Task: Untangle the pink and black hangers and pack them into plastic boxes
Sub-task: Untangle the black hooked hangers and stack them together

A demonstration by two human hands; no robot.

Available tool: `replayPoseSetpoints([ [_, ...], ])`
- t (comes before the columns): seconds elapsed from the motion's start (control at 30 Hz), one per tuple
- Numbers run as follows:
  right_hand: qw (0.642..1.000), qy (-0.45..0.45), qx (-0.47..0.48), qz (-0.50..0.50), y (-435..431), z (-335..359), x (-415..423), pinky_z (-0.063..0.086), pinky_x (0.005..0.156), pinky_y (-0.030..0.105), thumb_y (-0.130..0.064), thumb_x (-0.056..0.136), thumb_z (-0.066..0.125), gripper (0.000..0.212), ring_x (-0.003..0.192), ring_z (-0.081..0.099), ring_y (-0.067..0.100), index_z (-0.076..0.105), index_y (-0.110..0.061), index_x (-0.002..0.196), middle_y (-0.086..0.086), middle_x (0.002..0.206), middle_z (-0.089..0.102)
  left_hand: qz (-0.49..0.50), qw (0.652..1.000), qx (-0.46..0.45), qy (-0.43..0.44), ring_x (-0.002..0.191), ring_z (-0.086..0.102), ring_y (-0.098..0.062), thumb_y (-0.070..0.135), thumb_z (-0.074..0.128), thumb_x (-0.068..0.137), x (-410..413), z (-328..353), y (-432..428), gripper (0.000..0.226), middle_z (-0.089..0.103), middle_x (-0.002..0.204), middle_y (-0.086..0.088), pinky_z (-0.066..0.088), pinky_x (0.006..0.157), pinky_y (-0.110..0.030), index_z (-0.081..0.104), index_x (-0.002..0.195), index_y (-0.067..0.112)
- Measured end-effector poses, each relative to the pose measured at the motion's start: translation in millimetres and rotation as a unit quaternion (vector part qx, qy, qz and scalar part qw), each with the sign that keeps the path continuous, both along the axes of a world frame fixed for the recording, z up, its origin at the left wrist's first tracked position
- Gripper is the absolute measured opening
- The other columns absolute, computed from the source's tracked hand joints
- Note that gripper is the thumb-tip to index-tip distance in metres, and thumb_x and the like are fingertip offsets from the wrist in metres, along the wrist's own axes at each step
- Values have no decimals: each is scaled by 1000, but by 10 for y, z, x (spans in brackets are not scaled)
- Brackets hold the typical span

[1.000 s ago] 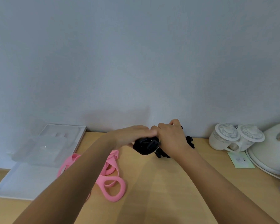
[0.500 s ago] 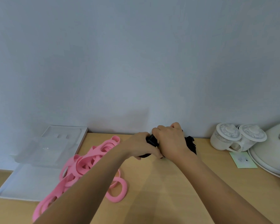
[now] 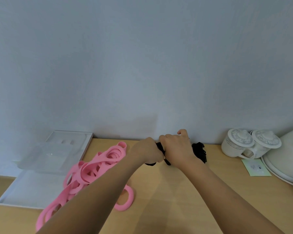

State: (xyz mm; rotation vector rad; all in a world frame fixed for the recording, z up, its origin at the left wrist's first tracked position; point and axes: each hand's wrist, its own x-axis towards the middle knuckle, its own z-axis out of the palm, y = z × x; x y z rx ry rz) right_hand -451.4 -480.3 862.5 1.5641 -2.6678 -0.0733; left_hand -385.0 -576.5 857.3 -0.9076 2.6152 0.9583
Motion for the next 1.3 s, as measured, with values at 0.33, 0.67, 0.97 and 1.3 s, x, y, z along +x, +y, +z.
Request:
replayPoseSetpoints([
  [0.33, 998, -39, -52, -11, -59, 38, -39, 25, 98, 35, -4, 85, 42, 28, 77, 52, 22, 47, -18, 109, -4, 82, 50, -3, 996, -75, 41, 49, 48, -15, 16, 55, 75, -42, 4, -93, 19, 49, 52, 3, 31, 45, -23, 44, 60, 16],
  [0.67, 830, -432, -344, -78, 140, 30, -147, 36, 88, 13, -11, 86, 60, 46, 106, 47, 3, 48, -25, 128, -10, 118, 47, 99, 988, -75, 91, 48, 45, -13, 13, 61, 75, 24, 54, -446, 21, 49, 50, 3, 28, 45, -24, 45, 60, 16],
  [0.97, 905, -260, -334, -37, 126, -172, -117, 34, 69, 17, -12, 81, 64, 14, 88, 43, 12, 52, -19, 83, -9, 90, 44, 127, 985, -50, 106, 48, 43, -13, 11, 60, 75, 28, 52, -479, 23, 48, 51, 2, 27, 45, -25, 43, 60, 14],
  [1.3, 964, -58, -256, -46, 116, -341, -95, 41, 49, 26, -16, 53, 86, 32, 78, 62, 32, 67, -8, 78, 13, 97, 61, 137, 975, -12, 173, 47, 41, -17, 10, 60, 73, 11, 30, -350, 24, 44, 48, 1, 29, 47, -25, 40, 59, 13],
])
